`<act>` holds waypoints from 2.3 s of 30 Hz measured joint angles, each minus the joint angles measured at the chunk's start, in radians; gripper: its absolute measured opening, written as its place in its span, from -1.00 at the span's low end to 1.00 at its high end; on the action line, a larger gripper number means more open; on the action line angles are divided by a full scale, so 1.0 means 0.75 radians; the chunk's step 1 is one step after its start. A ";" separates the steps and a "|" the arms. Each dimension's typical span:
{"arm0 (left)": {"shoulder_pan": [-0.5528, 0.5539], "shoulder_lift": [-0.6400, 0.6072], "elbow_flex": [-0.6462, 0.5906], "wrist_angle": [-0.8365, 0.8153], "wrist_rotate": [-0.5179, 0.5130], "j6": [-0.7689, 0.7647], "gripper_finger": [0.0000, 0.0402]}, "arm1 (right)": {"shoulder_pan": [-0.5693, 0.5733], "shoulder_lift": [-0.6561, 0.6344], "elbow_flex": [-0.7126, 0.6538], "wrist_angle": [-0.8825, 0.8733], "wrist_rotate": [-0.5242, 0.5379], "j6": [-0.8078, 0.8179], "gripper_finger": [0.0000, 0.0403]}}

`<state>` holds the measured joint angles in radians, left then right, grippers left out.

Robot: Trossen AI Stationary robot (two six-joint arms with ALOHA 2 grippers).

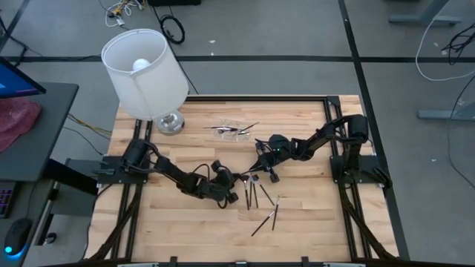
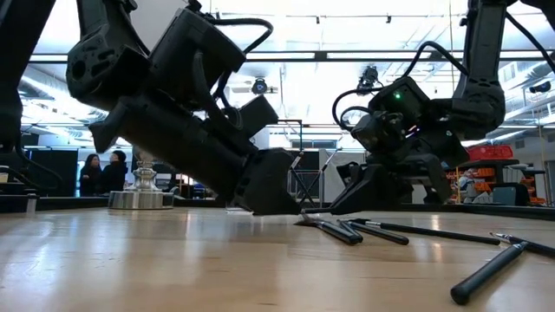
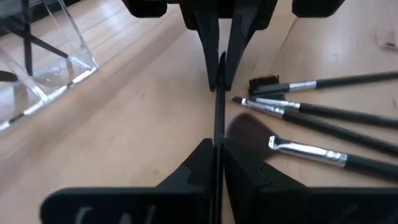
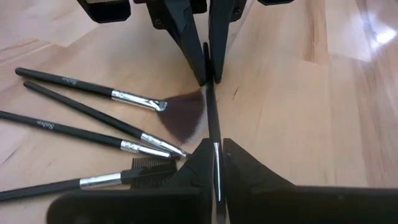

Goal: Put items in baskets/containers
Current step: Put the black eyeshadow brush into the transparent organizer

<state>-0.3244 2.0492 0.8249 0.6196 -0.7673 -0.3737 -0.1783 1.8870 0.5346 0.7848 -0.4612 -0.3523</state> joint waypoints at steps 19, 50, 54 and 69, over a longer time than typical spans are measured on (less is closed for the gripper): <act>-0.005 -0.625 0.000 -0.574 -0.265 0.196 -0.32 | 0.058 -0.533 0.370 -1.080 0.786 -0.458 -0.92; 0.019 -0.805 0.000 -1.187 -0.704 0.308 -0.37 | -0.201 -0.225 0.651 -0.682 0.858 -2.404 -0.92; 0.025 -0.876 0.001 -1.237 -0.691 0.270 -0.37 | -0.197 -0.189 0.652 -0.670 0.845 -2.397 -0.92; 0.063 -0.987 0.001 -1.404 -0.529 0.084 -0.37 | -0.197 -0.152 0.651 -0.649 0.696 -2.323 -0.84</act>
<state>-0.2775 1.3086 0.8253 -0.4332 -1.1643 -0.3107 -0.3260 1.7729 1.0229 0.2983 0.0611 -2.0946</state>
